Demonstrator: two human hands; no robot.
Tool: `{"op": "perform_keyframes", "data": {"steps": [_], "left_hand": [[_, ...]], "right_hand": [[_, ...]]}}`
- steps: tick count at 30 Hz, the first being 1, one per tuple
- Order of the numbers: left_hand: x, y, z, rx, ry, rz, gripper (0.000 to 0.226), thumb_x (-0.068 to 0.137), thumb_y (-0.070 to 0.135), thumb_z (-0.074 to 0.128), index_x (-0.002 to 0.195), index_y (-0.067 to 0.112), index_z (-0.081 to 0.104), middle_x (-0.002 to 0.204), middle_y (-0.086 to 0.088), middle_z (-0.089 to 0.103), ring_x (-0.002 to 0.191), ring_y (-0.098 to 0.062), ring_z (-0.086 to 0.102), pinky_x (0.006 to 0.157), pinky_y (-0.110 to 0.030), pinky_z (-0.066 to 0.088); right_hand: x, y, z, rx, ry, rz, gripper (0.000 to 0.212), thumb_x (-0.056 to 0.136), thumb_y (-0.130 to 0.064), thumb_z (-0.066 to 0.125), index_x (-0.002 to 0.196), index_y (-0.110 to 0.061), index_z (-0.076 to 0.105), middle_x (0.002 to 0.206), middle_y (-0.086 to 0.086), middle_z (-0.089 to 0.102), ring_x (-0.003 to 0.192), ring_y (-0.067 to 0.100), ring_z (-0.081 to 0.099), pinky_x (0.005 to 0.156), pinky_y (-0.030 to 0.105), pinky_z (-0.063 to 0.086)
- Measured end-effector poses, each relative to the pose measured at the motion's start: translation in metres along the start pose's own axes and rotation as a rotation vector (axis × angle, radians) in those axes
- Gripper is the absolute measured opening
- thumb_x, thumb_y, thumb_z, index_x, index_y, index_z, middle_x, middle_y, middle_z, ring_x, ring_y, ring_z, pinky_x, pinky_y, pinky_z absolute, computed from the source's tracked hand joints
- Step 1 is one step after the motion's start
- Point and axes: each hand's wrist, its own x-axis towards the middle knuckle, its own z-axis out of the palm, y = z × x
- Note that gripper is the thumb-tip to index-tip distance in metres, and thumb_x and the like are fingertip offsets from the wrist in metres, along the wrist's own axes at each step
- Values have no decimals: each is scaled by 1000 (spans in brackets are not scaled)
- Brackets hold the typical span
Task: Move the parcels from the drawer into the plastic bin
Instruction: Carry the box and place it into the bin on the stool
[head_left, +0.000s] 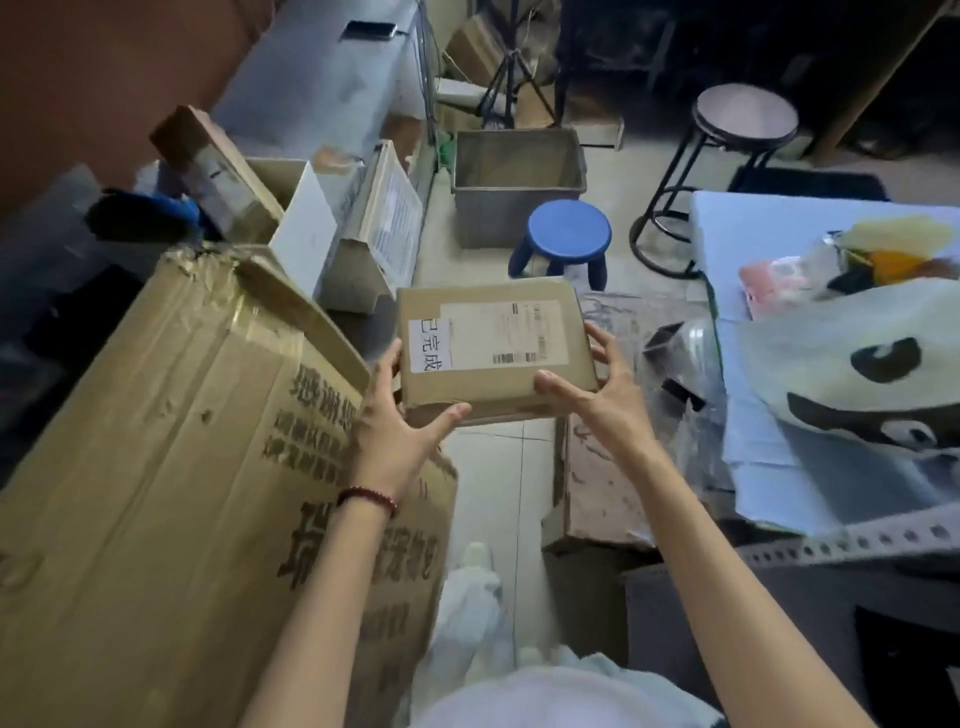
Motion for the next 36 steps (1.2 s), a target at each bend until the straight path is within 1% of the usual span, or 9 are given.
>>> {"op": "perform_keyframes", "data": {"steps": [3, 9, 12, 16, 19, 23, 28, 31, 36], "left_hand": [[63, 10, 0, 47, -37, 38, 96, 70, 37, 81, 148, 28, 26, 144, 4, 44, 120, -4, 41, 101, -24, 35], [170, 35, 16, 39, -92, 93, 87, 72, 56, 69, 145, 28, 30, 139, 5, 49, 123, -9, 47, 100, -32, 43], [212, 45, 32, 30, -173, 83, 92, 68, 66, 58, 146, 28, 29, 141, 5, 47, 121, -7, 47, 94, -24, 41], [275, 51, 46, 58, -168, 84, 78, 79, 48, 66, 145, 26, 32, 141, 5, 47, 112, 0, 43, 85, -3, 35], [322, 61, 55, 60, -134, 84, 70, 84, 36, 67, 144, 25, 33, 141, 3, 48, 118, -7, 46, 91, -16, 38], [382, 75, 68, 51, -141, 85, 75, 84, 36, 68, 147, 25, 30, 144, 2, 44, 122, -18, 50, 97, -32, 44], [454, 81, 86, 60, -103, 80, 73, 84, 34, 69, 145, 26, 30, 143, 3, 44, 114, -4, 42, 93, -25, 39], [504, 79, 93, 49, -112, 59, 73, 84, 32, 70, 145, 25, 31, 143, 2, 44, 118, -7, 44, 93, -25, 40], [602, 83, 93, 62, -150, 86, 73, 82, 35, 71, 144, 28, 33, 140, 4, 47, 122, -7, 42, 97, -29, 40]], "right_hand": [[48, -12, 7, -30, 79, 2, 80, 75, -32, 82, 142, -29, 39, 133, -3, 49, 118, 11, 50, 93, 27, 51], [135, -29, 5, -33, 137, 2, 78, 73, -32, 83, 138, -34, 40, 116, -17, 49, 102, -8, 49, 66, -4, 40], [176, -25, -2, -43, 176, 30, 79, 73, -33, 82, 139, -35, 39, 118, -16, 49, 103, -9, 48, 66, 0, 42], [242, -30, -5, -21, 123, 70, 81, 73, -35, 82, 141, -36, 38, 125, -13, 50, 112, 8, 53, 74, 8, 47], [298, -40, -6, -1, 84, 53, 79, 73, -31, 83, 138, -37, 39, 132, -8, 48, 119, 13, 51, 92, 28, 51], [371, -59, -15, -18, 59, 16, 78, 71, -33, 84, 134, -44, 38, 127, -11, 47, 113, 10, 52, 80, 15, 48], [448, -68, -12, -41, 56, 21, 78, 72, -31, 84, 136, -39, 40, 127, -10, 47, 108, 6, 53, 75, 9, 46], [494, -70, -1, -30, 56, 40, 74, 73, -30, 83, 133, -41, 41, 127, -10, 49, 102, -5, 52, 72, 7, 45], [573, -83, 19, 10, 78, 63, 75, 75, -32, 82, 137, -39, 40, 126, -14, 48, 102, -5, 52, 76, 13, 46]]}}
